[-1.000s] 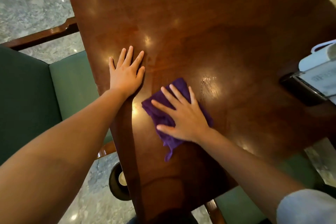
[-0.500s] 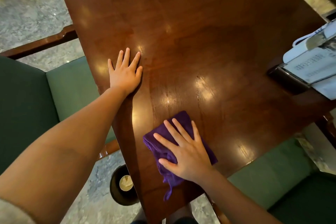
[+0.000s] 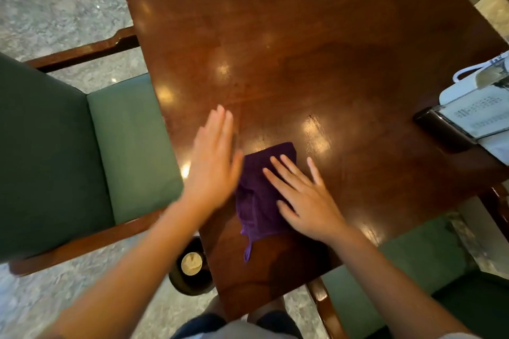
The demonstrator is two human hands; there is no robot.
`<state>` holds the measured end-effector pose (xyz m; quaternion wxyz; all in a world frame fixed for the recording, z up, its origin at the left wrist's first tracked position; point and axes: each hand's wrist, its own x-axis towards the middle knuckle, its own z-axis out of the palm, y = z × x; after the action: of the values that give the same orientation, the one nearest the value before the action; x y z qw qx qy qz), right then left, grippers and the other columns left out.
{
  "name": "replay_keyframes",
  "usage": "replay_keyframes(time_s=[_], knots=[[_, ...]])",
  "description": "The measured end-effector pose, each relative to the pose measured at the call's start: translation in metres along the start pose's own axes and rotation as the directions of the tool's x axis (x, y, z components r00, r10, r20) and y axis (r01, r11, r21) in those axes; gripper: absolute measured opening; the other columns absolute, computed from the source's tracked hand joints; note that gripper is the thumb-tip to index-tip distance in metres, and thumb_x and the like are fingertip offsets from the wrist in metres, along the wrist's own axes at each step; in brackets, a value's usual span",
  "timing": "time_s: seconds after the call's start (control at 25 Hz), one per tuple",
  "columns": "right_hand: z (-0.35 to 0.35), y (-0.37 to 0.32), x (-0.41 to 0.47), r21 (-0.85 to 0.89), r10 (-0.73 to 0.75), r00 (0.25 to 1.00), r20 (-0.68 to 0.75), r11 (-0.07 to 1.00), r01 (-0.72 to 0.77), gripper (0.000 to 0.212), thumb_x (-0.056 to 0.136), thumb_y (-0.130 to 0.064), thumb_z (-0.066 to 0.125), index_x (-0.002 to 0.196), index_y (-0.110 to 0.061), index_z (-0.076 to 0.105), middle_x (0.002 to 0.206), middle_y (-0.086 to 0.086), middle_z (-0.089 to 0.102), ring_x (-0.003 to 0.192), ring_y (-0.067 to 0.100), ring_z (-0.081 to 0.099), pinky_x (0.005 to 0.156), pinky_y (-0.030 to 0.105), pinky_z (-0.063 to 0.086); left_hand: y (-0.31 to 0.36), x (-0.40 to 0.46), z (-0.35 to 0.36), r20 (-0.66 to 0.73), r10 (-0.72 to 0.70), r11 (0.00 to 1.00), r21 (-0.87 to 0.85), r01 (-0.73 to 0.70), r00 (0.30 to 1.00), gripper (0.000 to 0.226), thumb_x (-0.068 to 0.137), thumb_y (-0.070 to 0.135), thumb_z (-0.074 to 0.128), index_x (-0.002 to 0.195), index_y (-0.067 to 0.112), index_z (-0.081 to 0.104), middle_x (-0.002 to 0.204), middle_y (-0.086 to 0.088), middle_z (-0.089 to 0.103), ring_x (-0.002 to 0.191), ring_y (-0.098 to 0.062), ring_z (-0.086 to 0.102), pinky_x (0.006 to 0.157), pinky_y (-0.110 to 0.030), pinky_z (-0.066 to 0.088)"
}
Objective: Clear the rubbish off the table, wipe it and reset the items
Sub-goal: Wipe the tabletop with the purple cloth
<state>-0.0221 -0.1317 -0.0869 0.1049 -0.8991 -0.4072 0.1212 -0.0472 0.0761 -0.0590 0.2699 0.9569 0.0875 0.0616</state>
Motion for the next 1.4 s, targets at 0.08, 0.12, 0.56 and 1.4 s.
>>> replay_keyframes(time_s=[0.08,0.12,0.56,1.4], knots=[[-0.003,0.018,-0.017,-0.114,-0.085,0.993,0.084,0.989,0.095,0.058,0.093,-0.036,0.033,0.147,-0.025,0.014,0.156,-0.002,0.014,0.144,0.012,0.0,0.116,0.044,-0.004,0.022,-0.058,0.026,0.147,0.081,0.994,0.062,-0.091,0.986,0.065,0.091,0.029,0.043,0.146,0.006,0.015,0.154,-0.014,0.013,0.142,-0.023,0.009,0.115,-0.043,0.017],[-0.003,0.022,-0.022,-0.151,-0.102,0.988,0.115,0.981,0.118,0.057,0.094,-0.037,0.031,0.147,-0.023,0.016,0.156,-0.001,0.016,0.144,0.013,0.003,0.116,0.043,-0.001,0.028,-0.078,0.04,0.211,0.089,0.986,0.122,-0.117,0.973,0.064,0.091,0.032,0.039,0.145,0.007,0.016,0.153,-0.014,0.014,0.142,-0.025,0.012,0.113,-0.046,0.022],[-0.016,0.01,0.018,-0.111,-0.076,0.995,0.065,0.99,0.083,0.054,0.087,-0.028,0.061,0.137,-0.022,0.042,0.148,0.002,0.039,0.139,0.018,0.03,0.113,0.04,0.018,0.018,-0.057,0.043,0.272,-0.058,0.988,0.154,0.015,0.961,0.062,0.092,0.033,0.051,0.146,0.017,0.024,0.156,-0.009,0.013,0.143,-0.022,0.008,0.115,-0.035,0.015],[-0.015,-0.005,0.253,-0.195,-0.22,0.974,0.052,0.954,0.226,0.057,0.097,-0.046,0.025,0.147,-0.028,0.005,0.158,0.002,0.003,0.145,0.018,0.0,0.115,0.053,-0.001,-0.116,0.095,-0.003,0.044,-0.252,0.892,0.398,0.215,0.967,0.072,0.084,0.06,0.005,0.148,0.028,0.0,0.157,-0.002,-0.006,0.143,-0.017,-0.009,0.113,-0.041,-0.007]])
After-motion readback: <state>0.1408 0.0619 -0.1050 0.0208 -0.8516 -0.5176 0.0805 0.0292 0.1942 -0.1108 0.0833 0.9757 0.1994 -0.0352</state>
